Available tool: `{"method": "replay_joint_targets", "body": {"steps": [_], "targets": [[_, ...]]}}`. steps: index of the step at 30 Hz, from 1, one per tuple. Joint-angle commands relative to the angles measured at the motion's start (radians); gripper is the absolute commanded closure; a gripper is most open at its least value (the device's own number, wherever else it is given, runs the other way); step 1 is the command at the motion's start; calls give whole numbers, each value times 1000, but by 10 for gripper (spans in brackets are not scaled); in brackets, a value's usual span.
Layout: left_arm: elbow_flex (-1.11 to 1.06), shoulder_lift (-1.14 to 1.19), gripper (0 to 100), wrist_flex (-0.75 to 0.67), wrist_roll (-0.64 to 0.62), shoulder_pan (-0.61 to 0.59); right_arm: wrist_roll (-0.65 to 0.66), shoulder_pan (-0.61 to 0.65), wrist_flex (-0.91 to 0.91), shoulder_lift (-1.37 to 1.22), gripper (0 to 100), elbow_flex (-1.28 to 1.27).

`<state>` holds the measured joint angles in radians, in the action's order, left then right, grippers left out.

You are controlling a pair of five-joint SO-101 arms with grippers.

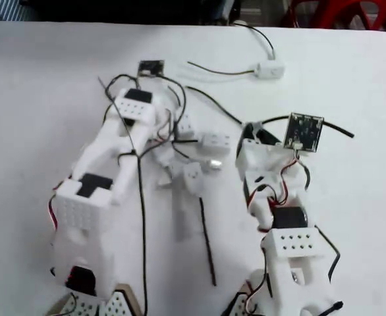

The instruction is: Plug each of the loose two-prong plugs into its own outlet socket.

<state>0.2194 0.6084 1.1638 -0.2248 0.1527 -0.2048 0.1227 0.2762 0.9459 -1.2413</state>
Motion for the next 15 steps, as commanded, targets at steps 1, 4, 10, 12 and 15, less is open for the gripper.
{"method": "replay_joint_targets", "body": {"steps": [1,4,10,12,15], "targets": [[35,-38,975,48,120,5,-2,-8,-22,13,981,8],[35,-107,969,104,190,5,-2,-8,-22,13,981,8],[34,-305,969,196,345,5,-2,-8,-21,13,981,8],[29,-361,969,213,416,5,-2,-8,-21,13,981,8],[28,-421,969,241,552,5,-3,-8,-21,13,981,8]]}}
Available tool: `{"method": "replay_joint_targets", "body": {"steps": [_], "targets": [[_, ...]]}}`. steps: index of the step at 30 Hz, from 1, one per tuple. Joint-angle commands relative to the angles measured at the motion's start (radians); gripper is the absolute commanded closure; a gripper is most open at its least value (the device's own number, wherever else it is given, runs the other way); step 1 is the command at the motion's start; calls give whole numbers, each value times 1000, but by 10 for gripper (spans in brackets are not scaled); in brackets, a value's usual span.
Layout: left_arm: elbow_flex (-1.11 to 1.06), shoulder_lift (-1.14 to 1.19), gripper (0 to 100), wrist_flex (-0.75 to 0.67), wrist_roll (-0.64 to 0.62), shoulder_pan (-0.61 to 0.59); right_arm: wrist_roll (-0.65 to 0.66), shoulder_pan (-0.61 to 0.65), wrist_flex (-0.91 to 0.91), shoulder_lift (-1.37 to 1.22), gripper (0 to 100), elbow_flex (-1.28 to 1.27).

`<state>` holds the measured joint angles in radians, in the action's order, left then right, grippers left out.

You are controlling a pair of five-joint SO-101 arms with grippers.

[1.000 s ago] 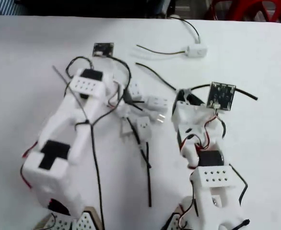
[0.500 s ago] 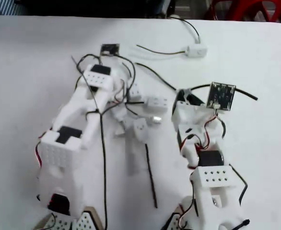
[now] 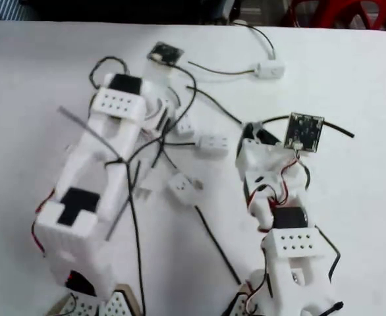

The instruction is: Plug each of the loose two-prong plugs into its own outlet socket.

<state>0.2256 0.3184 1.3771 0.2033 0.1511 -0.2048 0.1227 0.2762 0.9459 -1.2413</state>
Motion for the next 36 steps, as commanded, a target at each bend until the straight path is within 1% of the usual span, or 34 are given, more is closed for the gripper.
{"method": "replay_joint_targets", "body": {"steps": [1,4,6,10,14,16,18,21,24,29,32,36], "targets": [[21,-143,969,38,176,7,-3,-8,-21,13,981,6],[21,-163,969,71,313,2,-5,-8,-21,13,981,6],[21,-166,969,89,381,-1,-3,-8,-25,13,981,-3],[21,-171,969,132,448,1,-3,-7,-27,13,981,-3],[20,-173,968,143,446,-2,-3,-7,-24,13,981,-3],[25,-173,962,163,414,-8,-3,-7,-24,13,981,-3],[28,-180,917,183,373,-15,-3,-5,-24,13,981,-3],[6,-236,849,195,359,-25,-3,-1,-24,13,981,-3],[-40,-318,821,190,359,-30,-3,-1,-22,13,981,-3],[-186,-447,785,146,359,-30,-3,-1,-22,13,981,-3],[-307,-504,784,83,359,-36,-3,-1,-22,13,981,-3],[-456,-582,782,-20,359,-82,-3,-1,-22,13,981,-3]]}}
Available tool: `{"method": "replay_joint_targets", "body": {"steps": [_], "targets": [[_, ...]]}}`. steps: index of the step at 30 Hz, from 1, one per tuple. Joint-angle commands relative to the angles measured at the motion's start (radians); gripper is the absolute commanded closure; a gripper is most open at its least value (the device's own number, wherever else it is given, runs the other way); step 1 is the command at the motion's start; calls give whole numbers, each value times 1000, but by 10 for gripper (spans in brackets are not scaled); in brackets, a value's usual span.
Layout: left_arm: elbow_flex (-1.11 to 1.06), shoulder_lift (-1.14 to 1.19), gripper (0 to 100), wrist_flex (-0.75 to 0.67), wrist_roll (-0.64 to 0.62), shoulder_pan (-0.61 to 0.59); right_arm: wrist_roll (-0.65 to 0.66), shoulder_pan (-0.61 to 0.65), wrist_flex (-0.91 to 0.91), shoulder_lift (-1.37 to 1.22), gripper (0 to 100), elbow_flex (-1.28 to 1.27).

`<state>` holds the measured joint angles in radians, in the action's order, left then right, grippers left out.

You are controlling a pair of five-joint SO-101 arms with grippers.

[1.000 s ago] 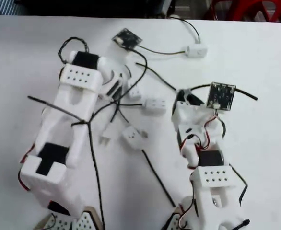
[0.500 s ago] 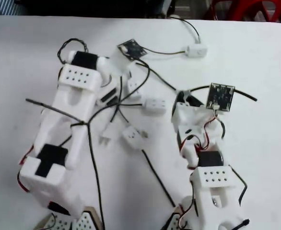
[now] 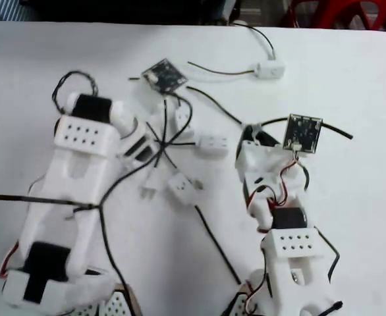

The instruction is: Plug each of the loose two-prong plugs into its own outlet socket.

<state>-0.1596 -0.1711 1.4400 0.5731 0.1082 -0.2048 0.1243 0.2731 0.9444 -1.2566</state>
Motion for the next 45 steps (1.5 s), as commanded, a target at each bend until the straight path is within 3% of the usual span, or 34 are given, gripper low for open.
{"method": "replay_joint_targets", "body": {"steps": [1,7,12,17,20,26,31,37,45], "targets": [[-104,-113,782,-107,-11,-51,-3,-1,-19,15,981,12],[-310,-189,782,-262,-11,-65,-3,-1,-19,15,981,12],[-466,-188,782,-485,-17,-68,-3,-1,-18,15,981,12],[-488,-114,781,-598,-15,-102,-2,-1,-21,15,981,3],[-374,44,752,-578,-17,-137,-2,-1,-21,15,981,3],[-63,374,729,-390,-9,-154,-2,-1,-22,15,981,3],[81,547,731,-370,-9,-151,-2,-1,-22,15,981,3],[144,572,855,-284,46,-148,-2,-1,-24,15,981,3],[137,570,865,-190,63,-151,-2,-1,-22,15,981,3]]}}
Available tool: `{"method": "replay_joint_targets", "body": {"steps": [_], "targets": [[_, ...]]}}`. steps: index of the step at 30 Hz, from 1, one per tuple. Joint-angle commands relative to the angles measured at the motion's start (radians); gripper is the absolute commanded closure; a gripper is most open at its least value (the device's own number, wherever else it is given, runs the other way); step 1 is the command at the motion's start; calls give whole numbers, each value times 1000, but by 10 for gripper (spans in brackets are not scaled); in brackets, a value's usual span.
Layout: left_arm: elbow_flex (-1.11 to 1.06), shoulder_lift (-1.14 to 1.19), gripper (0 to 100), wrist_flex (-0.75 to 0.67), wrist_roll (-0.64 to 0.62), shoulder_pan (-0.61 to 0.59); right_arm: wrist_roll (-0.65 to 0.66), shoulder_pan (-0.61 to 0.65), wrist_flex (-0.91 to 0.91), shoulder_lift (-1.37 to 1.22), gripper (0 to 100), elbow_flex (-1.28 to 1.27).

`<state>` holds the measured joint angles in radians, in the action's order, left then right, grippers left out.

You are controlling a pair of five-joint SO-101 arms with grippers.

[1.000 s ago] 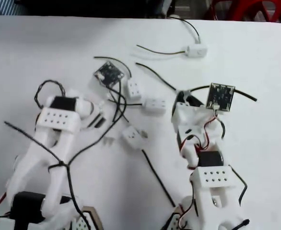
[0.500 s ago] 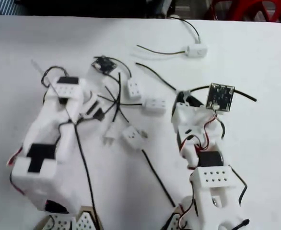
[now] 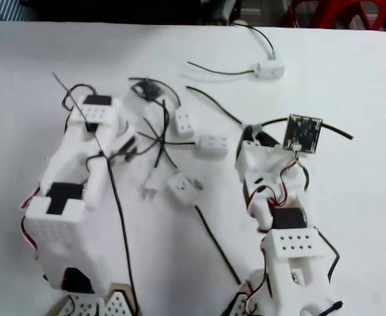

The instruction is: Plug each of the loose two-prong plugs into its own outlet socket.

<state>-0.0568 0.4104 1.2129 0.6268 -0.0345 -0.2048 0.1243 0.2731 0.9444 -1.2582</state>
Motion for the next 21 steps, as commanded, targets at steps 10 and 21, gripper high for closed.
{"method": "replay_joint_targets", "body": {"steps": [10,21], "targets": [[32,-18,899,92,15,-4,-2,-1,-19,15,981,5],[-394,-409,815,-137,5,45,-2,-1,-19,15,981,5]]}}
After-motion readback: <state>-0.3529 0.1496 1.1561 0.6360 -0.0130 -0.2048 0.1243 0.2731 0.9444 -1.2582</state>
